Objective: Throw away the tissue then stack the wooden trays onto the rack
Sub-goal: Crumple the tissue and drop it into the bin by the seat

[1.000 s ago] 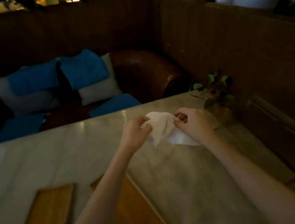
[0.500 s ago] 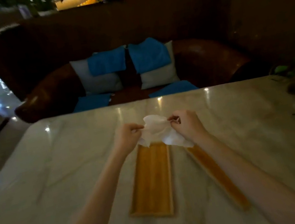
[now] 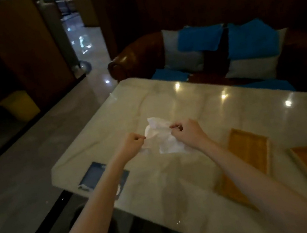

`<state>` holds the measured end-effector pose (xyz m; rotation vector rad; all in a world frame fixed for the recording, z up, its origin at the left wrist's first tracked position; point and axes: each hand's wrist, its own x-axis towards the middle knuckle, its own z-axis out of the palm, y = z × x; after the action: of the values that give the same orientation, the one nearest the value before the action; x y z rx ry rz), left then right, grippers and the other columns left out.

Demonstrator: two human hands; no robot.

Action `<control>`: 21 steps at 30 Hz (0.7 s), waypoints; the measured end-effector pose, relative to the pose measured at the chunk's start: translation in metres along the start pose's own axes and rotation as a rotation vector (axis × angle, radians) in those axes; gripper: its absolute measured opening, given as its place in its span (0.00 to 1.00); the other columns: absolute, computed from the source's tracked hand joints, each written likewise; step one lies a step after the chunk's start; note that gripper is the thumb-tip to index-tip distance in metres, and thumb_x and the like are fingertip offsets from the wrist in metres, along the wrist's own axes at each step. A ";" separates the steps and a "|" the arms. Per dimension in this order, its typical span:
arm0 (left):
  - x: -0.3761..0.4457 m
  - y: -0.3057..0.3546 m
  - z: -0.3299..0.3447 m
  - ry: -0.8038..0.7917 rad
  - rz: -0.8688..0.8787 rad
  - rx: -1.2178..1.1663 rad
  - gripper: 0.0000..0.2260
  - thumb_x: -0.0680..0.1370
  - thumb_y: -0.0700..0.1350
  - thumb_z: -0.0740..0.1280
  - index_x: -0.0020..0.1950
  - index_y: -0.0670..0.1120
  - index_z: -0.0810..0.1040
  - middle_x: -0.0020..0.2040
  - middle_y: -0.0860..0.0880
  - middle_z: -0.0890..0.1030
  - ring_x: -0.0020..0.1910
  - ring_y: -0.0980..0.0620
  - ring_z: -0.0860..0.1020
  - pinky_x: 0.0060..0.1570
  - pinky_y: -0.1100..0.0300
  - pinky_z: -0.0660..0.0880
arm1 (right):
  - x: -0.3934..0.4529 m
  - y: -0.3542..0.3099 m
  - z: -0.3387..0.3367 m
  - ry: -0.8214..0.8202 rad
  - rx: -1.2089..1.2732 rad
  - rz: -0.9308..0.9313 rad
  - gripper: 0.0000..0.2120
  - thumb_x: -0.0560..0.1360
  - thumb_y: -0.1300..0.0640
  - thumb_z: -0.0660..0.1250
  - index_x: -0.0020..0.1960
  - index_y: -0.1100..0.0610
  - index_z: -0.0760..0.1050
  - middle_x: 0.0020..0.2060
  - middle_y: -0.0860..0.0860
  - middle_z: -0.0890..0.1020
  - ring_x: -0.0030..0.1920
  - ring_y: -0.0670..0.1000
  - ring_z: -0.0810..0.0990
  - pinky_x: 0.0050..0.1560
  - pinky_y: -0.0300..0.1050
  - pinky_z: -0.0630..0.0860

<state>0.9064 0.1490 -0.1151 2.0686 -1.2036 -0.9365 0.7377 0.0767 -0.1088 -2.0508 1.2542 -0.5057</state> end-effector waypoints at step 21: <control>-0.036 -0.307 -0.170 0.509 -0.552 -0.094 0.10 0.75 0.39 0.65 0.53 0.43 0.82 0.56 0.42 0.82 0.54 0.48 0.78 0.51 0.62 0.71 | 0.054 -0.172 0.359 -0.562 -0.020 -0.312 0.11 0.71 0.61 0.65 0.52 0.60 0.80 0.48 0.56 0.85 0.47 0.52 0.81 0.50 0.46 0.78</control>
<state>1.1808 0.3362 -0.2332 2.4044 -0.3257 -0.6054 1.0962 0.2051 -0.2379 -2.2031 0.6161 -0.0343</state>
